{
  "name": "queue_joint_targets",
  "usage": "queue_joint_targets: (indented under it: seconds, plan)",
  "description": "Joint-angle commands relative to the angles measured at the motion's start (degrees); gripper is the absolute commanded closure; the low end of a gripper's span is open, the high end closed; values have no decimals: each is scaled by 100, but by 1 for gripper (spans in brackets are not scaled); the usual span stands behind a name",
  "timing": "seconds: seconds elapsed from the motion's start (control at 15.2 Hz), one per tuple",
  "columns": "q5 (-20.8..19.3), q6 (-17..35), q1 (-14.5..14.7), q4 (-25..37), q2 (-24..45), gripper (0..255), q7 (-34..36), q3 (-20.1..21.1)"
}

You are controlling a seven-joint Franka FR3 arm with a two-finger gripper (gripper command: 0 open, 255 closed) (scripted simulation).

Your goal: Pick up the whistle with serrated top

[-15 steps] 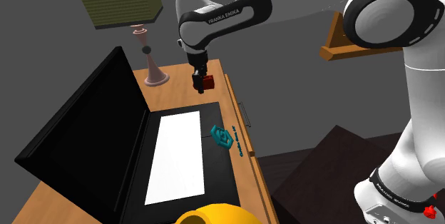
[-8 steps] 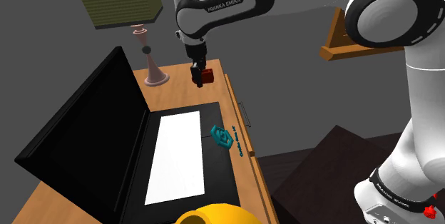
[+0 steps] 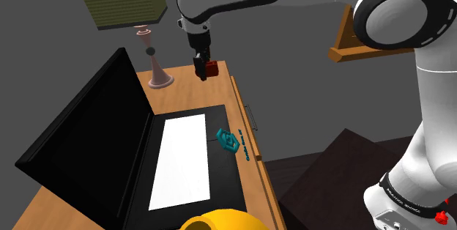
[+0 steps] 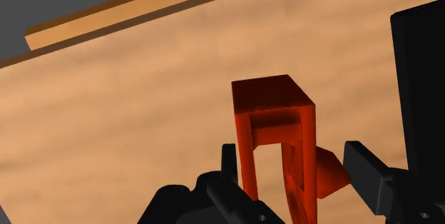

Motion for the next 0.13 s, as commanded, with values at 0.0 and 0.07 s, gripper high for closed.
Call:
queue_joint_targets:
  seconds: [0.0,0.07]
  plan:
    - [0,-108,9,96,-10,255,7,3]
    - [0,-109,9,98,-9,255,7,3]
